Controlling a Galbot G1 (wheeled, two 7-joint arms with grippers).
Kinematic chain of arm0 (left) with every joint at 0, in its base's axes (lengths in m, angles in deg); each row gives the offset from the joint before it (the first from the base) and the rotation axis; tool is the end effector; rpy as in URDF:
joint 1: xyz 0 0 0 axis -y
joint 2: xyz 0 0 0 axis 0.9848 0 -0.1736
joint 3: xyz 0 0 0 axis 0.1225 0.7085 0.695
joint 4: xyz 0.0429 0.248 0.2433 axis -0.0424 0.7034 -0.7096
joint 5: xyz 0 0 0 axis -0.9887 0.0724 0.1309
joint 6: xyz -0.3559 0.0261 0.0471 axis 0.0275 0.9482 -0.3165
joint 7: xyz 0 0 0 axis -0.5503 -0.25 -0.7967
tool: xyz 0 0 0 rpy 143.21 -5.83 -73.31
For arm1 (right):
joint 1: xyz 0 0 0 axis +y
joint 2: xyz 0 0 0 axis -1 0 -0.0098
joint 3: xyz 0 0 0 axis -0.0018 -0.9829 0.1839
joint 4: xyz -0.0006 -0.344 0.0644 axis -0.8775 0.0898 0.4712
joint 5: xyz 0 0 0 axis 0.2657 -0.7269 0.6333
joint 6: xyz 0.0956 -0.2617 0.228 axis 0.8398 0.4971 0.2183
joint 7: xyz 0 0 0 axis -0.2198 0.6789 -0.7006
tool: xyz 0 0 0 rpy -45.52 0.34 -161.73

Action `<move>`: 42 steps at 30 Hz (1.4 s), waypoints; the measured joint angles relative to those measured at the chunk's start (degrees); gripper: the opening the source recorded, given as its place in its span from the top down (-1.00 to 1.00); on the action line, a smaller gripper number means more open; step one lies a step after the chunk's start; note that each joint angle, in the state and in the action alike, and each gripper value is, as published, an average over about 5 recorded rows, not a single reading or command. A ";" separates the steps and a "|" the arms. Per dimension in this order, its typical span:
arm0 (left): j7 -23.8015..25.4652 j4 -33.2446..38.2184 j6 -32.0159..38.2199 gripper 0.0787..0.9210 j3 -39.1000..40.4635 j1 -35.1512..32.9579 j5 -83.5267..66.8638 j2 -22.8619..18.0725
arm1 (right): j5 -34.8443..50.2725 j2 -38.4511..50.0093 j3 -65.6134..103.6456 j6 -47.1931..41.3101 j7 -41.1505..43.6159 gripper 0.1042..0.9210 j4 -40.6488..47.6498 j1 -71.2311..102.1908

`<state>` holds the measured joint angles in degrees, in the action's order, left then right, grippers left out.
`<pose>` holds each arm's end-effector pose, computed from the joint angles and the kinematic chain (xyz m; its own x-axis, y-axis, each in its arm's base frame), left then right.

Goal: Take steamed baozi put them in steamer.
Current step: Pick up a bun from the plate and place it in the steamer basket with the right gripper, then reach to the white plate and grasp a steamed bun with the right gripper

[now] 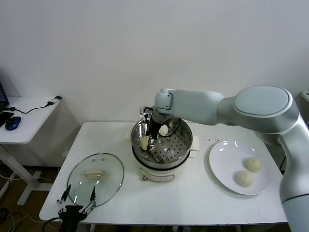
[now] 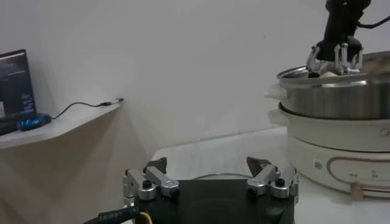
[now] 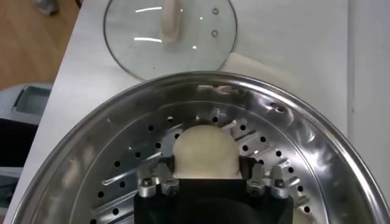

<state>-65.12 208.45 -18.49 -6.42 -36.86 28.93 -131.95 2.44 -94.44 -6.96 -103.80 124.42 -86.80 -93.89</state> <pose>0.0869 0.0689 -0.3393 -0.9808 -0.0706 0.1815 -0.0343 0.9800 0.1959 0.5999 0.1697 -0.1234 -0.0258 -0.2892 0.9569 -0.9897 -0.1275 -0.0652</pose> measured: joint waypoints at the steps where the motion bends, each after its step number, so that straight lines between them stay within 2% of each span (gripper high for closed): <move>1: 0.00 0.01 -0.05 -0.77 0.01 0.05 0.03 0.00 | 0.02 0.10 0.02 -0.01 0.00 -0.75 -0.09 -0.14; 11: -0.14 0.05 -0.26 -0.77 -0.05 0.47 0.18 -0.35 | -0.49 5.63 -0.23 1.40 1.72 -0.76 -4.91 -5.52; 21: -0.09 0.48 -0.69 -0.77 0.50 0.79 0.81 -0.67 | -5.28 22.07 -2.11 4.55 5.19 -0.76 -15.32 -13.82; 27: -0.11 0.54 -0.89 -0.77 0.50 0.65 1.13 -1.01 | -13.32 34.86 -1.53 5.65 6.98 -0.76 -21.24 -13.93; 33: -0.23 0.84 -1.01 -0.77 0.62 0.31 1.52 -1.20 | -24.59 46.14 3.32 7.41 8.52 -0.76 -23.60 -7.91; 42: -0.44 1.17 -1.00 -0.77 0.52 -0.12 1.76 -1.43 | -38.88 54.18 14.77 9.64 9.85 -0.76 -22.13 6.67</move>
<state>-65.55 209.62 -19.49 -5.90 -36.98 30.69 -133.38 -36.44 -40.25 7.81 -94.16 134.27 -108.93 -87.22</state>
